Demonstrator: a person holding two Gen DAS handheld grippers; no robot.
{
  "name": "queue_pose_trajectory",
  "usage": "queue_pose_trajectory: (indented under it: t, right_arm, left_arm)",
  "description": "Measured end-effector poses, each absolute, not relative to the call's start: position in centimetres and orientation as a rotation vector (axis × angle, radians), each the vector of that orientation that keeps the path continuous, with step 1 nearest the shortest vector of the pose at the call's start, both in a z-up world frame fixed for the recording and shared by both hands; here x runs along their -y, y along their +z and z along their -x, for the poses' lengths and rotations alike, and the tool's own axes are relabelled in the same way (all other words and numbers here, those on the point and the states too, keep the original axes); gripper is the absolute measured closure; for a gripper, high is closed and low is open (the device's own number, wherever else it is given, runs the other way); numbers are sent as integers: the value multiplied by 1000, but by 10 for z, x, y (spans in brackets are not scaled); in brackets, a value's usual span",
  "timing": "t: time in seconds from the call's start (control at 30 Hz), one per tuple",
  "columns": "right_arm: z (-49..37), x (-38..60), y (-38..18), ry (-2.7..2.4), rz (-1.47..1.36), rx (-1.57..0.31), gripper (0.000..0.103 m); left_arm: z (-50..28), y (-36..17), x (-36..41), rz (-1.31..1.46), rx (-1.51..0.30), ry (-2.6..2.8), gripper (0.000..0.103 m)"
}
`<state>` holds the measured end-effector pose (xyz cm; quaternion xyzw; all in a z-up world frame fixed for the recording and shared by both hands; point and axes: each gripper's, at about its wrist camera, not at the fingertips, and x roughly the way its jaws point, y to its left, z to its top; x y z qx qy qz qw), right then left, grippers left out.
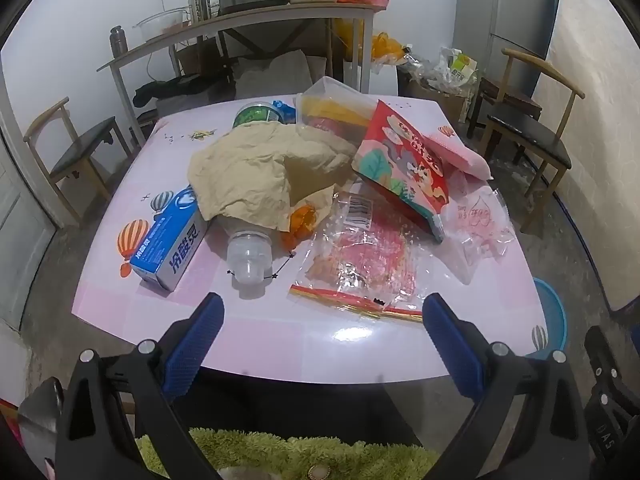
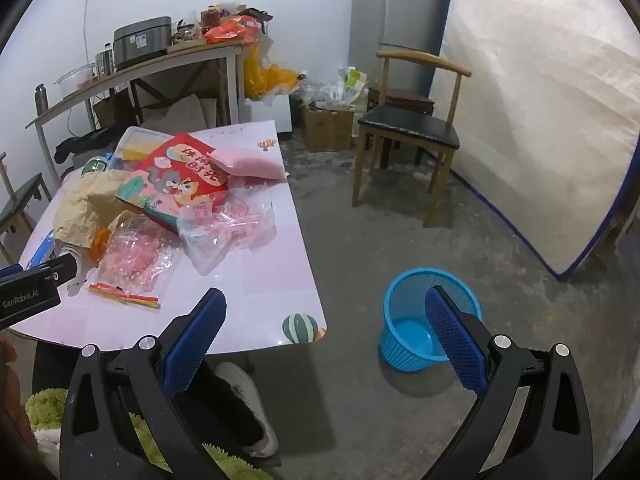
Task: Collect trash
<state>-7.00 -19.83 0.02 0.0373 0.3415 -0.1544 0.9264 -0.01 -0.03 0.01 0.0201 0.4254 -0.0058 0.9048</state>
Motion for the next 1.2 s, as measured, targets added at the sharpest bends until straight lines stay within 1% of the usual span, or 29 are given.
queue_pose_trajectory:
  t: [1.2]
  right_arm:
    - [65,196,-6,-309,-70,-727,7]
  left_arm:
    - [1,-6,-1,-36,-890,-17,6]
